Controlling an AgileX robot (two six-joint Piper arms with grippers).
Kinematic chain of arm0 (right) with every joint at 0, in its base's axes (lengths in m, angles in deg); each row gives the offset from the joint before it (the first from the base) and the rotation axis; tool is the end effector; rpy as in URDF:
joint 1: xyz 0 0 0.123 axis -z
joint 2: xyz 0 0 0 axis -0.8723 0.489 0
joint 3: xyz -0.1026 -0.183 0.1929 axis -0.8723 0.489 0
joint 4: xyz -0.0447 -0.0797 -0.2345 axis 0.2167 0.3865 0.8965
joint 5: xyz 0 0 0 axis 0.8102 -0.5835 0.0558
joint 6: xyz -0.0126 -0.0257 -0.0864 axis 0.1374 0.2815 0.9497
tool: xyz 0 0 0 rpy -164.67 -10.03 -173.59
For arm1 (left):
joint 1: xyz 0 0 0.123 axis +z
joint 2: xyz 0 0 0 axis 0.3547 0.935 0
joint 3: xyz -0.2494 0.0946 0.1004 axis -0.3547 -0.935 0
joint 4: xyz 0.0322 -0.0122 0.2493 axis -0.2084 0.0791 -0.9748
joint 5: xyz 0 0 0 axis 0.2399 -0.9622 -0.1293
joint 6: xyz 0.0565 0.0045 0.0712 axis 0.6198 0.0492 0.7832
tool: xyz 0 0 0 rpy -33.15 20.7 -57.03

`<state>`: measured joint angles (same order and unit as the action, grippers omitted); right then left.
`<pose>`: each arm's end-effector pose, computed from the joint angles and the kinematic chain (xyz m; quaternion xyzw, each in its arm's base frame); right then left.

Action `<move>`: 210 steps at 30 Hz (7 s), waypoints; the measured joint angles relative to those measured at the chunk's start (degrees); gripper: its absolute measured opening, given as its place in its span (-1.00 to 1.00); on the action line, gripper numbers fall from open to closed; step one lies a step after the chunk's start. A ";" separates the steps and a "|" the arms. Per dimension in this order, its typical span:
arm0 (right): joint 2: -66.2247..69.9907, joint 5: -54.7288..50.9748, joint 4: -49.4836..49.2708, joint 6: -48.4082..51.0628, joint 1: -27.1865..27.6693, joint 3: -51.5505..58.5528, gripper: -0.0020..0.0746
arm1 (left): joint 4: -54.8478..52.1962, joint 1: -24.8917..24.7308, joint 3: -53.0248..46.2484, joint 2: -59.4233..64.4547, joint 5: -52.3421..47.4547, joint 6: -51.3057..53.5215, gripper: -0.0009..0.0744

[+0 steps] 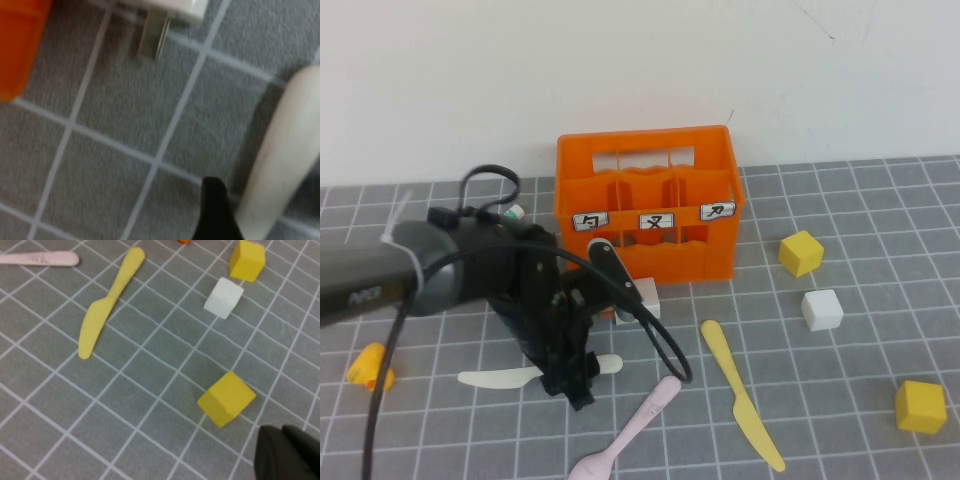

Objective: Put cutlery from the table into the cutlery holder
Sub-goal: Pick up the knife

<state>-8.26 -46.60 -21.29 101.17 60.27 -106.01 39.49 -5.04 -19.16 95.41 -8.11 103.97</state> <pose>0.0852 0.0278 0.2445 -0.3127 0.8302 0.0087 0.4615 0.3263 -0.1620 0.1572 0.4905 0.8582 -0.0103 0.1508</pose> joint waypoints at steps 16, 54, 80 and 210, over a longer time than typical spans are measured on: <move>0.00 1.01 -0.13 0.09 0.00 0.45 -0.95 | -5.15 -4.40 1.56 2.68 -1.44 -6.77 -0.20; 0.00 1.26 -0.54 0.23 0.00 0.45 -0.95 | -3.35 -4.89 1.69 2.34 -2.62 -10.24 -0.47; 0.00 1.48 -1.12 0.26 0.00 0.45 -0.95 | -3.61 -5.03 6.23 4.59 -5.41 -18.38 -0.18; 0.00 2.13 -2.92 0.26 0.00 0.45 -0.95 | 4.90 -14.38 37.24 21.90 -6.78 -23.09 0.27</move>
<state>-8.26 -44.47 -24.20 101.43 60.27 -105.56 44.39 -19.42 18.08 117.31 -14.90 80.88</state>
